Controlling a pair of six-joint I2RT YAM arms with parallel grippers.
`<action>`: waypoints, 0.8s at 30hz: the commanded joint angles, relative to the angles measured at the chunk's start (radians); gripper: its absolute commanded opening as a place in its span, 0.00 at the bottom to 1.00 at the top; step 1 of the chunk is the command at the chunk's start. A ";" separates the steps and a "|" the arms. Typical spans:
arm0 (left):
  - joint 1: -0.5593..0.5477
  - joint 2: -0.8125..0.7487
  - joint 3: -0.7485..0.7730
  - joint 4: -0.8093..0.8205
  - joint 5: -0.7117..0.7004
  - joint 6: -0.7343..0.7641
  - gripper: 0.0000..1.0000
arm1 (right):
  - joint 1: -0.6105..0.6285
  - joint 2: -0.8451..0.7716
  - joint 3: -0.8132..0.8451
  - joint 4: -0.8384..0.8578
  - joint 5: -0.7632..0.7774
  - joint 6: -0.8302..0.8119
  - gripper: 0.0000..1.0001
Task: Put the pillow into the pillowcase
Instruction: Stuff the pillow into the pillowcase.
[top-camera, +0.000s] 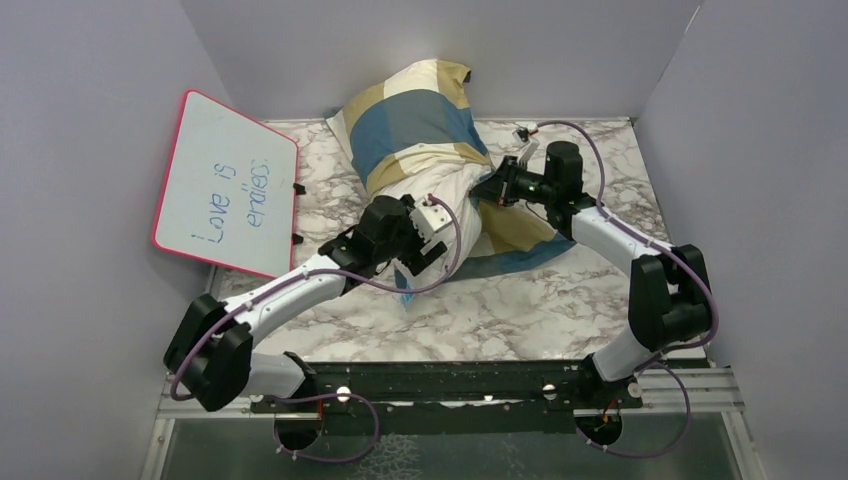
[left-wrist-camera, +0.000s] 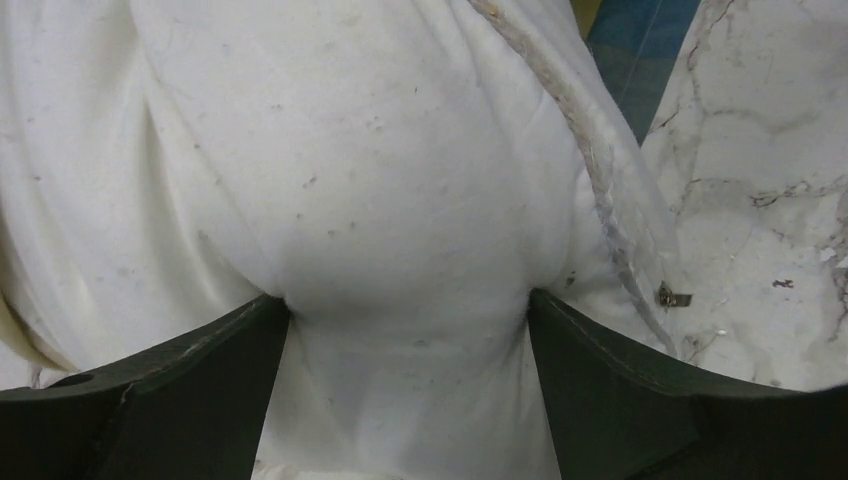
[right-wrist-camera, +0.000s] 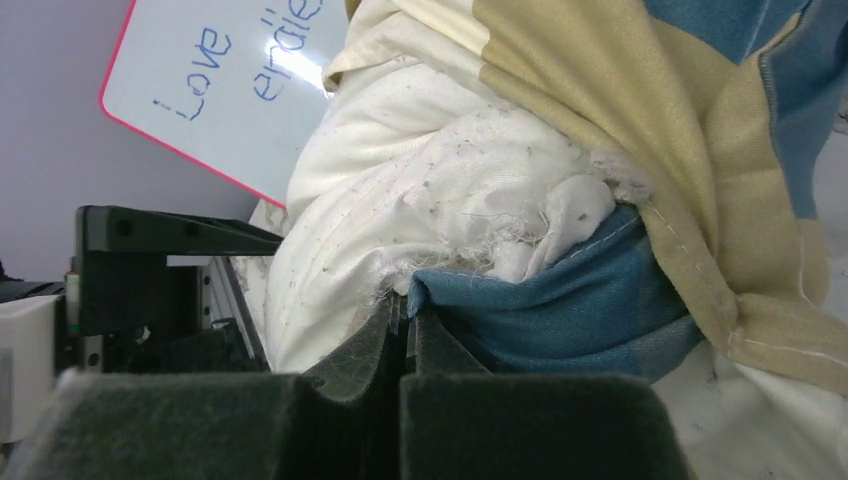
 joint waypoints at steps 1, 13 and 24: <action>-0.006 0.112 0.013 0.136 -0.078 0.057 0.65 | -0.011 0.036 0.092 0.002 -0.112 -0.061 0.00; -0.419 0.010 0.264 -0.058 -0.441 -0.077 0.00 | 0.027 -0.116 0.047 -0.088 -0.376 -0.143 0.00; -0.385 0.068 0.378 -0.079 -0.608 -0.165 0.00 | 0.048 -0.015 0.218 -0.390 -0.357 -0.292 0.00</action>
